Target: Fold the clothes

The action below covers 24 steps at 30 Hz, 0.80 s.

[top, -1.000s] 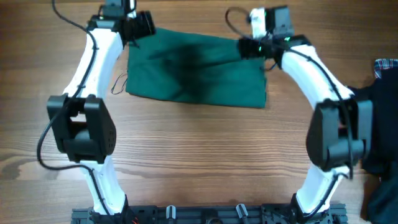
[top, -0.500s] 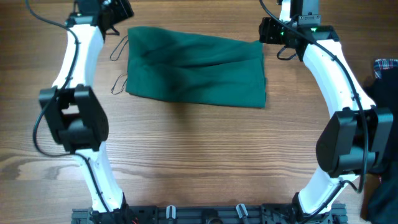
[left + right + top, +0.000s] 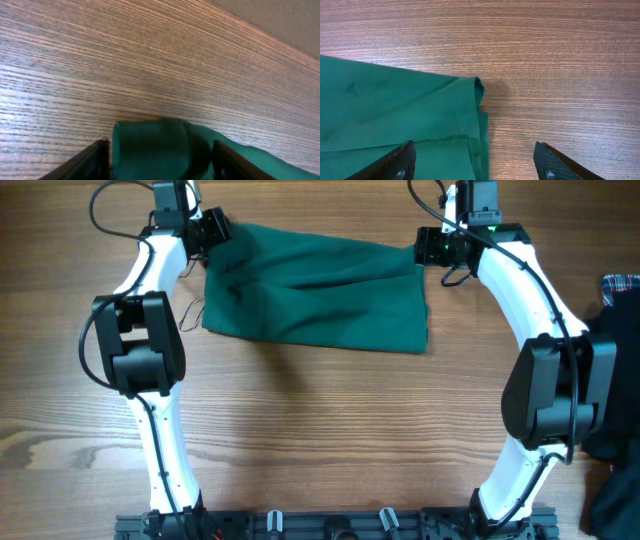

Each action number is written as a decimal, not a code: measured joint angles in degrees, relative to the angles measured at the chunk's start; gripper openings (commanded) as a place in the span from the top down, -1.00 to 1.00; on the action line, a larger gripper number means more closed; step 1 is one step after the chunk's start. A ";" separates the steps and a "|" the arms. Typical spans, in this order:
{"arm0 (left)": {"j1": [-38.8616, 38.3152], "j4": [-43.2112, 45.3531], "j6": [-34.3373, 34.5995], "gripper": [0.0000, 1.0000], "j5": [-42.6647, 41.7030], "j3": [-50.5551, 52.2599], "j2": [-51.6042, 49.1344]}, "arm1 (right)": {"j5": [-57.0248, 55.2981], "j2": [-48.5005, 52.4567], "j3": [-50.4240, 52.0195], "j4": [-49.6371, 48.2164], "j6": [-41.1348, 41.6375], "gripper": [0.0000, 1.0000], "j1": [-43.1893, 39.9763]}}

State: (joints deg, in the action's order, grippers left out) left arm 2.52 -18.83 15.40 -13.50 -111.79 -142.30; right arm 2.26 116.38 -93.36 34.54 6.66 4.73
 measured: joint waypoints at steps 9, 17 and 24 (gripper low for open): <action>0.00 -0.31 0.17 0.07 -1.44 0.00 0.11 | 1.95 1.07 0.00 0.22 0.17 0.10 0.00; 0.00 -0.44 0.20 0.04 -1.51 0.00 3.50 | 5.27 5.70 0.13 -7.61 -0.44 -0.12 0.00; 0.00 -0.83 0.17 -0.08 -1.64 0.00 3.50 | 5.42 11.28 0.15 -13.18 2.16 -0.20 0.00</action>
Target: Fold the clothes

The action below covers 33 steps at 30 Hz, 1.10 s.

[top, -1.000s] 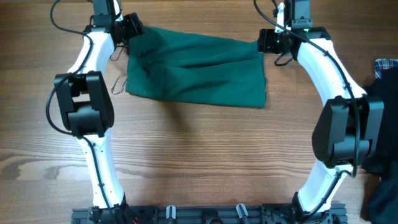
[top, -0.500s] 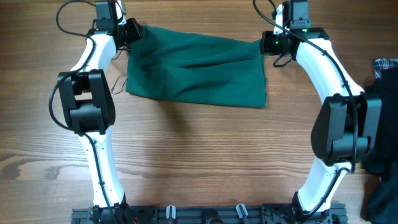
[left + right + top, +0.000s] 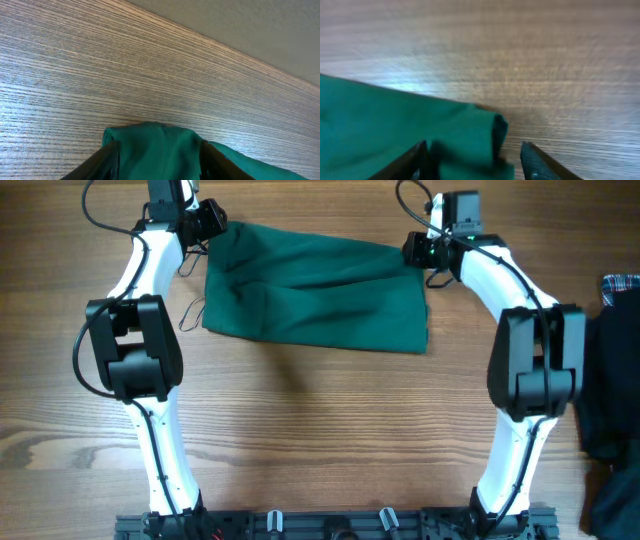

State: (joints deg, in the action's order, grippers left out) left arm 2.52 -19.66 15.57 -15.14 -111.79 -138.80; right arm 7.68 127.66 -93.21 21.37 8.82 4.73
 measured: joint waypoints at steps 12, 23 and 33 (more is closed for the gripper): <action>0.00 -3.32 0.02 -0.13 0.02 0.00 0.00 | 0.26 1.09 0.02 -1.36 1.46 0.10 0.00; 0.00 -2.40 0.02 -0.11 3.32 0.00 -0.07 | 0.26 1.09 0.02 -1.27 1.46 0.13 -0.02; -0.22 -0.50 0.02 0.09 3.96 0.00 -3.17 | 0.28 1.09 0.02 -1.27 1.60 0.54 0.00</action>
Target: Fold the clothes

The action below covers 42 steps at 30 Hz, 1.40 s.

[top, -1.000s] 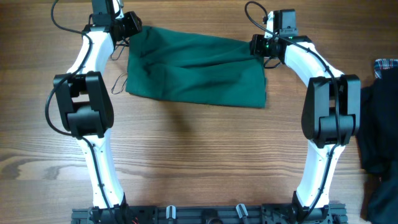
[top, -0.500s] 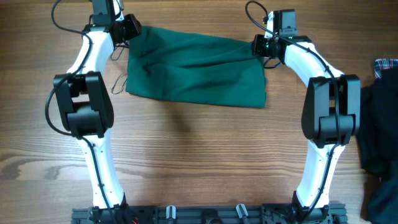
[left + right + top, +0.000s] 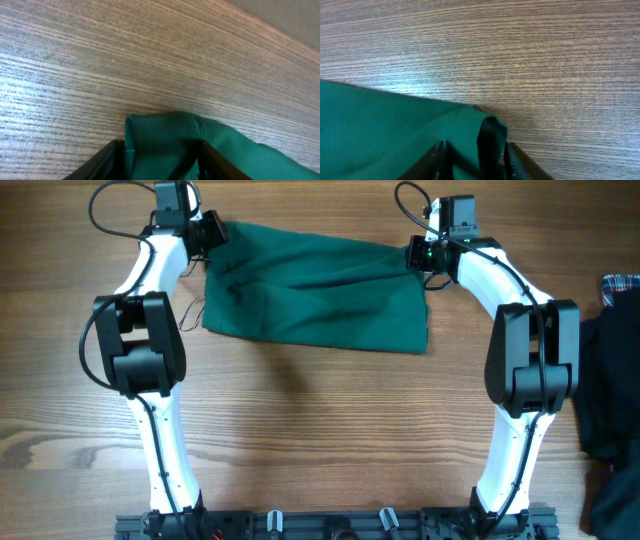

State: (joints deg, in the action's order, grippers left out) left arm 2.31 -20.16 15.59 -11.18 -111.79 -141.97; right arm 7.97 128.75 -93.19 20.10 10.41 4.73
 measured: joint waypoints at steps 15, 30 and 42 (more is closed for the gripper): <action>0.02 -0.35 0.02 0.92 0.00 0.00 0.98 | 1.53 0.00 0.00 -0.11 -1.70 0.91 0.00; 0.02 -11.85 0.00 0.92 0.00 0.00 7.32 | 7.08 -4.74 0.00 1.14 -10.01 0.91 0.00; 0.02 -25.11 0.00 0.92 -0.02 0.00 15.37 | 7.45 -8.61 0.00 14.29 -17.73 0.91 0.00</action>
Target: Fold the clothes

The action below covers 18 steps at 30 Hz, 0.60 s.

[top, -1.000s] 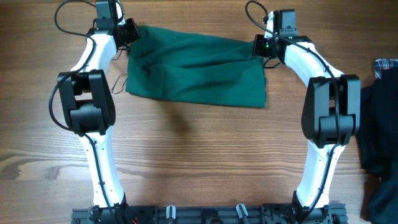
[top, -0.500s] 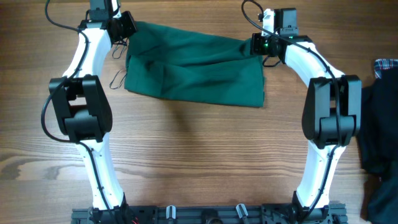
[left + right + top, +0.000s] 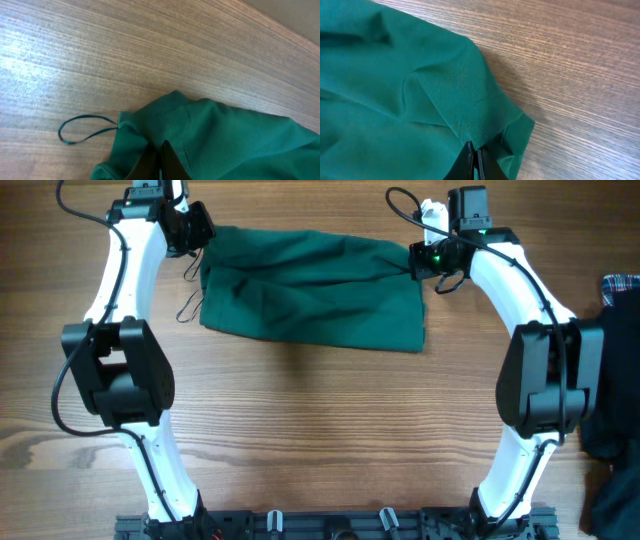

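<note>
A dark green garment (image 3: 310,290) lies spread across the far half of the wooden table. My left gripper (image 3: 192,232) is shut on its far left corner, which is lifted and stretched off the table. In the left wrist view the green cloth (image 3: 225,140) is pinched between the closed fingers (image 3: 161,162), and a thin drawstring loop (image 3: 82,127) lies beside it. My right gripper (image 3: 418,258) is shut on the far right corner. In the right wrist view the cloth (image 3: 410,100) bunches into the closed fingers (image 3: 472,162).
Dark clothing and a plaid piece (image 3: 618,288) lie at the right edge of the table. The garment's drawstring (image 3: 188,308) trails on the wood left of the cloth. The arm bases stand along the near rail (image 3: 330,525).
Both grippers went from nearly shut around the far corners to fully shut on them. The corners now stand raised and the far edge is pulled taut. The left arm has shifted further out.
First both grippers stood open at the garment's far corners, the right one beside its corner. Then their fingers were narrower around the cloth, and narrower still at the following moment. Now each is shut on its corner, lifted with the far edge stretched between them.
</note>
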Each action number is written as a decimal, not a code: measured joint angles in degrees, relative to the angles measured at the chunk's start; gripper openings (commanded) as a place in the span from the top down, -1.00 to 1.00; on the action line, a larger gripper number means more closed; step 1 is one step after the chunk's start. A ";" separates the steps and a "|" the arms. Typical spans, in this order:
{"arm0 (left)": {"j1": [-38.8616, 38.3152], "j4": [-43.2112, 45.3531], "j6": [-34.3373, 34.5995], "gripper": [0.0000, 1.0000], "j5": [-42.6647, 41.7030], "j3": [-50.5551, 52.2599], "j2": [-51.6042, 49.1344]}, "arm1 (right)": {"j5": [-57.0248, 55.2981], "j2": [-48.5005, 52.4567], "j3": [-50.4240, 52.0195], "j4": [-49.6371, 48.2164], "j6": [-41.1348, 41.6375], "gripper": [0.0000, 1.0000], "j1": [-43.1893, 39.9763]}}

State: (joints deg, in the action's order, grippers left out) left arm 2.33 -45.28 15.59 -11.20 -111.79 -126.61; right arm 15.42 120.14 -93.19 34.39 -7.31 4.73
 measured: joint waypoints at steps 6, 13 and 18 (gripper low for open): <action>-0.02 -6.86 0.00 0.92 -2.16 -0.02 0.44 | -2.21 -3.50 -0.02 8.00 -0.98 0.91 0.00; 1.11 -14.08 -0.48 0.92 -3.43 -0.04 0.63 | -5.66 -3.54 0.00 12.39 -2.43 0.45 0.00; 2.67 -13.77 -2.01 0.92 -5.57 -0.04 0.79 | -11.02 -3.69 0.04 -5.20 4.48 -0.09 -0.28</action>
State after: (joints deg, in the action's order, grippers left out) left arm 4.99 -59.05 13.58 -16.78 -111.83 -125.82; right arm 4.40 116.44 -93.14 29.19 -2.83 4.45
